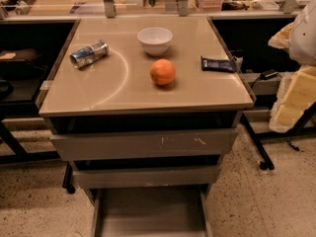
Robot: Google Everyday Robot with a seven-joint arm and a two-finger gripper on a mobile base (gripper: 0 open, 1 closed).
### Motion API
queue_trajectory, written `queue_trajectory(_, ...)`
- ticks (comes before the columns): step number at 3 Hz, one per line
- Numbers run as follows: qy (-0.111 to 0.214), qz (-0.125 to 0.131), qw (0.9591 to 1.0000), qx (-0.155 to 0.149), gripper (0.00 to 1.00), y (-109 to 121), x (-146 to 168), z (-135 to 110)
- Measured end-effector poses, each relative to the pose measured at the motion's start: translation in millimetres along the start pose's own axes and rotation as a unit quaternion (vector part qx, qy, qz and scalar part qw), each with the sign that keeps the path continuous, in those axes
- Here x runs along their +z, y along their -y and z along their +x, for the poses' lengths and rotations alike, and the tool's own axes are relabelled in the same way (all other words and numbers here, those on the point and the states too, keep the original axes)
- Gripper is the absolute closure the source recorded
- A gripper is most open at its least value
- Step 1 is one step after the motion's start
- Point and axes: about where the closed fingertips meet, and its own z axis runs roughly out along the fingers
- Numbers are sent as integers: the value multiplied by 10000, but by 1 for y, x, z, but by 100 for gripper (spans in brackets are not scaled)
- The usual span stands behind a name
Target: Place orange into bottom drawer
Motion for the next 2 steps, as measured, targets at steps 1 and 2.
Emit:
queue_trajectory(1, 2, 4, 10000, 0, 0, 0, 0, 0)
queue_trajectory(2, 208, 204, 9996, -22, 0, 22, 11, -21)
